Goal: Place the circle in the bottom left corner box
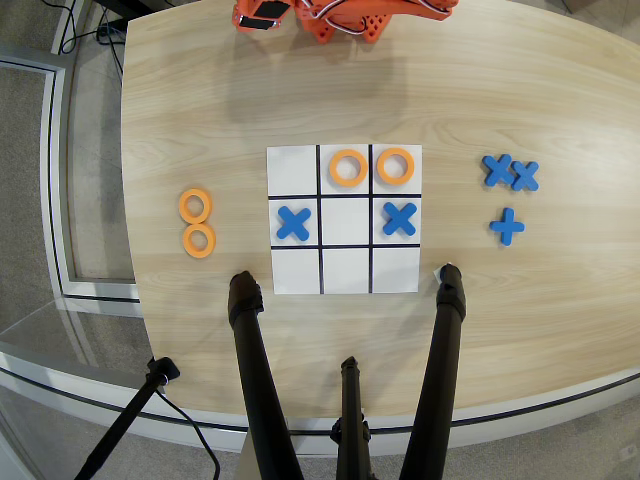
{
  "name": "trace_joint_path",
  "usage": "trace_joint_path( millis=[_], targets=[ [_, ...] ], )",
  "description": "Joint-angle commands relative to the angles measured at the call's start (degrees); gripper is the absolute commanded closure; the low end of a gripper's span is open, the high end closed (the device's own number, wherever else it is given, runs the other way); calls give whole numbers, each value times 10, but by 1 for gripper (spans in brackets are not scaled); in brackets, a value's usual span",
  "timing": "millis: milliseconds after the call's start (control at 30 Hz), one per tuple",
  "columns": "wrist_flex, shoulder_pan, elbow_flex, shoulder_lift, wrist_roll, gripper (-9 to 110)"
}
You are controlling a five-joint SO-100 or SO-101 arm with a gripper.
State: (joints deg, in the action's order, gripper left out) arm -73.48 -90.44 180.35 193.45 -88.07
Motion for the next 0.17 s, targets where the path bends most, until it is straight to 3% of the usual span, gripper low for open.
trace_joint_path(
  millis=[0, 133],
  targets=[
    [-4, -3, 32, 10, 3, 101],
    [-4, -3, 32, 10, 3, 101]
  ],
)
